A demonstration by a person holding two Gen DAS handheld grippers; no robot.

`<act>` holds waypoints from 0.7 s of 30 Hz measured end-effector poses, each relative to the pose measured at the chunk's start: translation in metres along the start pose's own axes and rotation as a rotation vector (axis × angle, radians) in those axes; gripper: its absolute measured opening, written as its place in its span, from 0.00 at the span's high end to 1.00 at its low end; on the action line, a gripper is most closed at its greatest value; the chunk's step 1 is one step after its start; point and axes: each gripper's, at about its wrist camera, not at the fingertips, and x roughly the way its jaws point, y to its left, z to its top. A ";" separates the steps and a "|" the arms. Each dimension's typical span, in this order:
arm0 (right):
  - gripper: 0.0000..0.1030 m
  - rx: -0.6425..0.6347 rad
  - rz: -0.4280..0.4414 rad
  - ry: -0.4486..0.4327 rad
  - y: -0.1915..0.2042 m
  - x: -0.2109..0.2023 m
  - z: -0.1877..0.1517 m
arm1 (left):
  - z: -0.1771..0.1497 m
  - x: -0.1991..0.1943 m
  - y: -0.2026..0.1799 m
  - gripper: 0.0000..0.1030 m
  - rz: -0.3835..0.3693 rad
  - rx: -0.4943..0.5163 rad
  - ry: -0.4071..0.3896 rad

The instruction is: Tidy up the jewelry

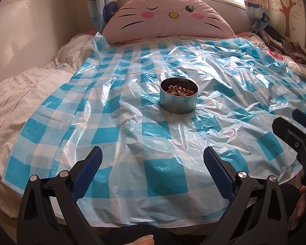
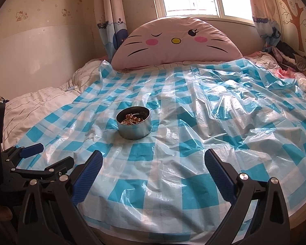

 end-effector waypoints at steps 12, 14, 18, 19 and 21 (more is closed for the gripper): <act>0.07 0.025 -0.015 0.007 -0.005 0.003 0.002 | 0.000 -0.003 -0.004 0.07 -0.022 0.015 -0.027; 0.07 0.018 -0.019 0.010 -0.004 0.003 0.001 | 0.000 -0.004 -0.003 0.07 -0.029 0.010 -0.030; 0.07 0.007 -0.028 0.016 -0.002 0.004 0.001 | 0.000 -0.005 -0.003 0.07 -0.036 0.010 -0.029; 0.07 0.005 -0.029 0.017 -0.002 0.005 0.001 | 0.000 -0.005 -0.003 0.07 -0.036 0.009 -0.029; 0.07 0.000 -0.032 0.021 -0.001 0.005 0.001 | -0.001 -0.005 -0.002 0.07 -0.039 0.007 -0.029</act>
